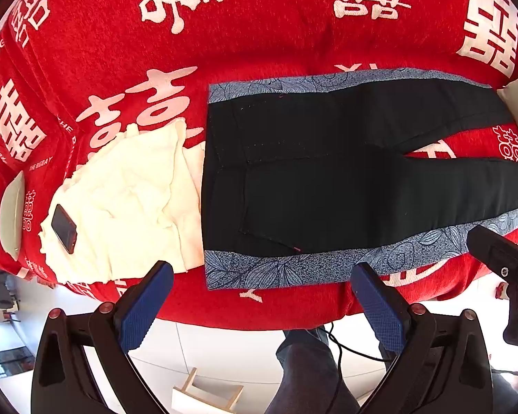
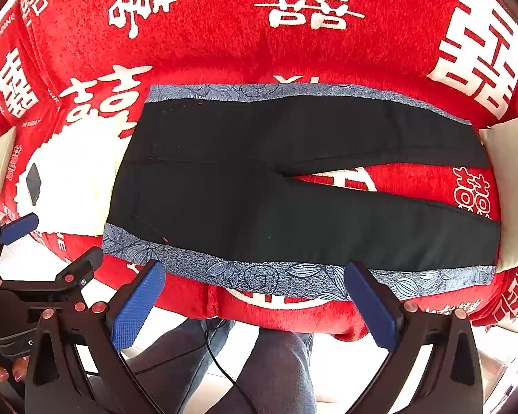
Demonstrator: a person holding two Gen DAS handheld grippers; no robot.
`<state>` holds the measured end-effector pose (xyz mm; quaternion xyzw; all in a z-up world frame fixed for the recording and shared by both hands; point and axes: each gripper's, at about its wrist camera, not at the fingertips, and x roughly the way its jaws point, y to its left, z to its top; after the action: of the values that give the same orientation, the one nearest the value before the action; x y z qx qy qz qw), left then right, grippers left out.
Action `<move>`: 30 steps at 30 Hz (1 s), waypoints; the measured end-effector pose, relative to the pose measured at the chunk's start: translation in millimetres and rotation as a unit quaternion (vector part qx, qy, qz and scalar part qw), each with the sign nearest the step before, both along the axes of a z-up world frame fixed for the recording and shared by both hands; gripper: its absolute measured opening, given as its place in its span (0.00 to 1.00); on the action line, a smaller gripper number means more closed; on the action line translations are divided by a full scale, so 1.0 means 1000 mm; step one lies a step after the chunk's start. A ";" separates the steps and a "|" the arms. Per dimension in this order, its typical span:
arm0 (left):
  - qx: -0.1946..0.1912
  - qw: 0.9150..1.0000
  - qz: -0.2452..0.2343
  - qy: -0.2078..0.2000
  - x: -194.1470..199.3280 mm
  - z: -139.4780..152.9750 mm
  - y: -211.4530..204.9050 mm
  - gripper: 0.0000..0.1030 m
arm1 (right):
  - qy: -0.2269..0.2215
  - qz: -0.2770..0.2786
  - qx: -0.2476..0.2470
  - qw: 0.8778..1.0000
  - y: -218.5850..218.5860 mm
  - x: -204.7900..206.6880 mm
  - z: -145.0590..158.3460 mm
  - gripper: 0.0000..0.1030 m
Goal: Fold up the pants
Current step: 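Move both grippers toward the black trousers' leg cuffs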
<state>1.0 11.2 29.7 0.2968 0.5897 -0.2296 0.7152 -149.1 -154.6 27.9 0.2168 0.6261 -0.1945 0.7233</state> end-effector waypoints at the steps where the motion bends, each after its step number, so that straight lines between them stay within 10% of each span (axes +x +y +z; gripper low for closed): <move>1: 0.000 1.000 0.000 0.000 0.001 0.000 0.000 1.00 | 0.000 -0.001 -0.001 1.000 0.000 0.000 0.000 1.00; 30: 0.017 1.000 -0.012 -0.003 -0.005 -0.002 -0.017 1.00 | 0.007 -0.011 0.002 1.000 -0.012 -0.006 -0.006 1.00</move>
<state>-4.4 -5.7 27.3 0.3167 0.5873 -0.2275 0.7092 -155.0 -166.4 21.9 0.2238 0.6289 -0.2032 0.7164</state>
